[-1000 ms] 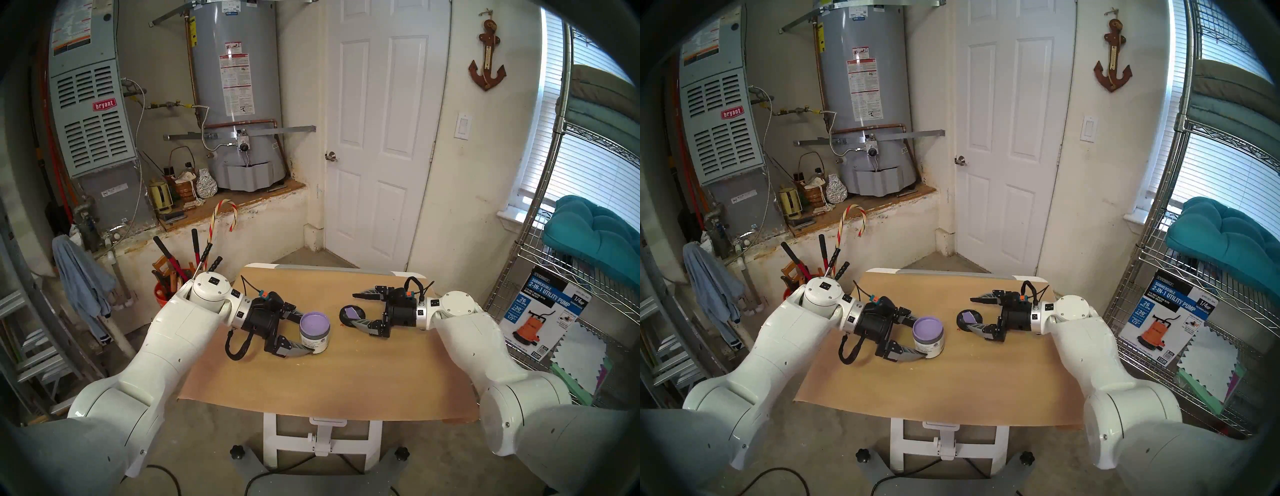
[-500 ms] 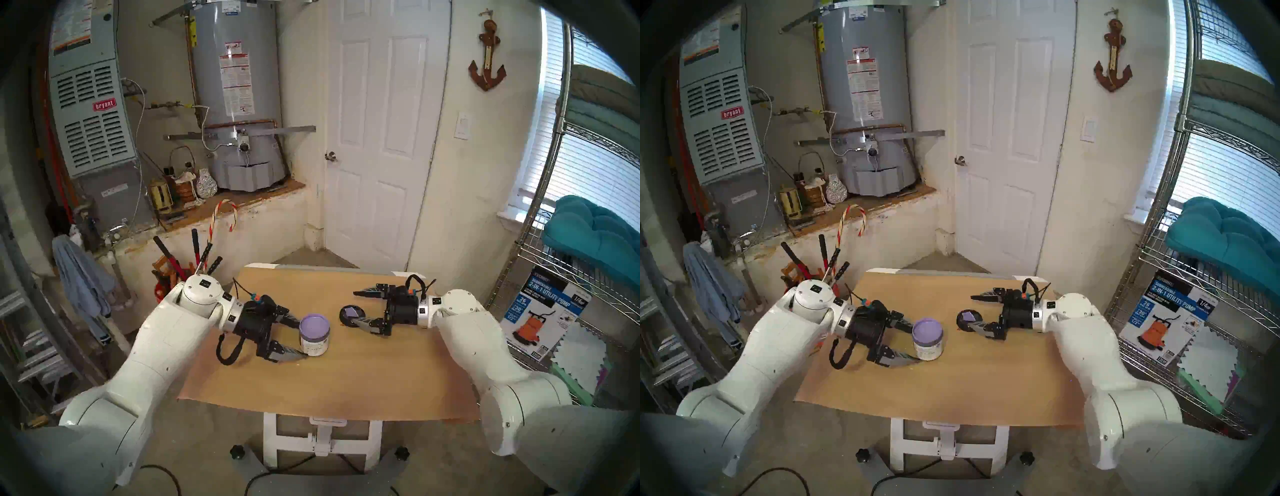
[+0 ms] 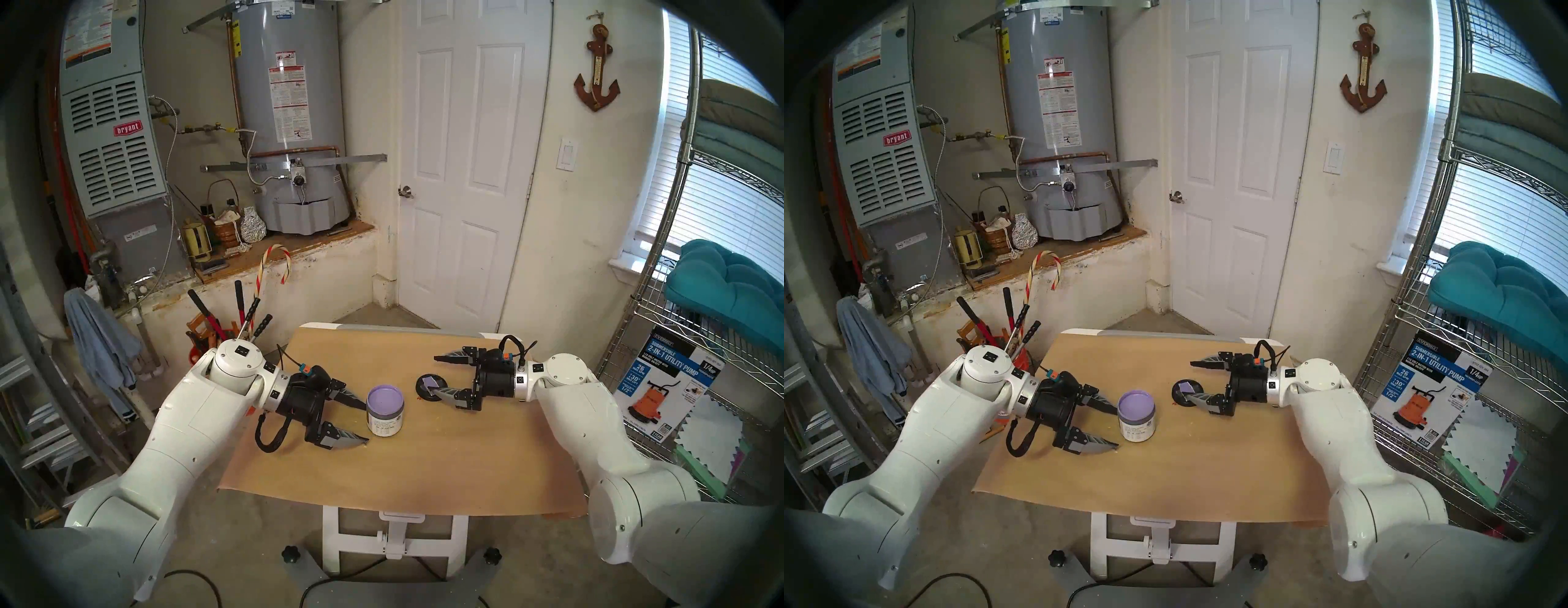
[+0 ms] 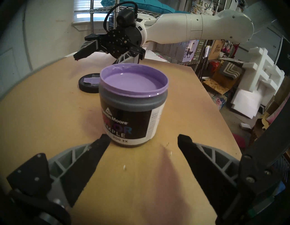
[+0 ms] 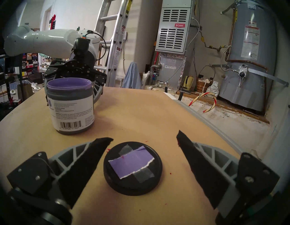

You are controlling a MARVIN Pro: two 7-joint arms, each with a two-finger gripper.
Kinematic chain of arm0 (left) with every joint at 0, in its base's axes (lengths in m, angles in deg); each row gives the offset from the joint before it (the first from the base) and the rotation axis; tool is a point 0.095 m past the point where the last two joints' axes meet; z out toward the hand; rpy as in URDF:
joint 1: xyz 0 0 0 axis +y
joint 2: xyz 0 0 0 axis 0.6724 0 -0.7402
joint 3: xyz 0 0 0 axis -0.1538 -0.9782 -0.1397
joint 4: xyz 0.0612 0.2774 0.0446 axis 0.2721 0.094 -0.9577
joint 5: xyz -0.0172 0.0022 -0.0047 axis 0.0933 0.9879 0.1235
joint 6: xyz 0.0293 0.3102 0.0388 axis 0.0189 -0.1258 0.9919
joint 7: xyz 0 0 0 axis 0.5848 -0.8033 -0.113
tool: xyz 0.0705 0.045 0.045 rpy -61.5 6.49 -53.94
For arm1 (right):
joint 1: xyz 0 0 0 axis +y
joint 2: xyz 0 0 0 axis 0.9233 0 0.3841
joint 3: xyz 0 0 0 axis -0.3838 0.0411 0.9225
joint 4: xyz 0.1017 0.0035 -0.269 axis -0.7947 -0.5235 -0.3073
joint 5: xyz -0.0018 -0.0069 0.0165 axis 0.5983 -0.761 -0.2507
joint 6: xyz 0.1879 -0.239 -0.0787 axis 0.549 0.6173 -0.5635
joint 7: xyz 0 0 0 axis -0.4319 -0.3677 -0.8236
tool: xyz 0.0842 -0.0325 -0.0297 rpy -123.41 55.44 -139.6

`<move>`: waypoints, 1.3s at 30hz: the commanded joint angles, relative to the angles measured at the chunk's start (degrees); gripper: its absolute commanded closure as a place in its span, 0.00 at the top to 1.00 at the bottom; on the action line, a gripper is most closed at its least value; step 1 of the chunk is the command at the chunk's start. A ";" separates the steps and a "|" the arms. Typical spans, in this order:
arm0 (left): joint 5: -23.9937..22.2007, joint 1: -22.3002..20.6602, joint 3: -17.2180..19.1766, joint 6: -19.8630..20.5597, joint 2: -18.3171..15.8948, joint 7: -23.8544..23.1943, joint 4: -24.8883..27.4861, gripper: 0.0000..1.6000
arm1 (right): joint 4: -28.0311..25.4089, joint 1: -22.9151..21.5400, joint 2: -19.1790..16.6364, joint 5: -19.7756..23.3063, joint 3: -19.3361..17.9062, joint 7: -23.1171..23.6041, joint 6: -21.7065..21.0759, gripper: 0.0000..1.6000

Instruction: Open paint jar

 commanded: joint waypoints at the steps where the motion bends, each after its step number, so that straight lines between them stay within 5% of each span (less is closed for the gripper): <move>1: -1.74 2.85 3.10 0.97 -2.18 0.78 5.79 1.00 | -1.70 -0.38 0.29 0.74 -0.68 -0.34 -0.02 1.00; 15: -1.58 9.81 9.14 3.79 -5.28 5.15 14.87 1.00 | -3.78 0.51 0.34 0.82 -2.18 -0.97 -0.94 1.00; 22: -0.89 13.27 13.73 2.62 -1.38 13.87 18.18 1.00 | -8.12 3.06 1.15 2.69 -4.95 -2.66 -2.98 1.00; 29: 1.54 12.05 18.28 2.71 3.10 21.43 19.02 1.00 | -11.89 4.51 2.28 2.91 -6.82 -5.70 -3.99 1.00; 39: 3.81 10.44 20.48 1.36 8.57 32.25 20.92 1.00 | -15.18 5.86 5.86 2.48 -10.96 -16.39 -7.57 1.00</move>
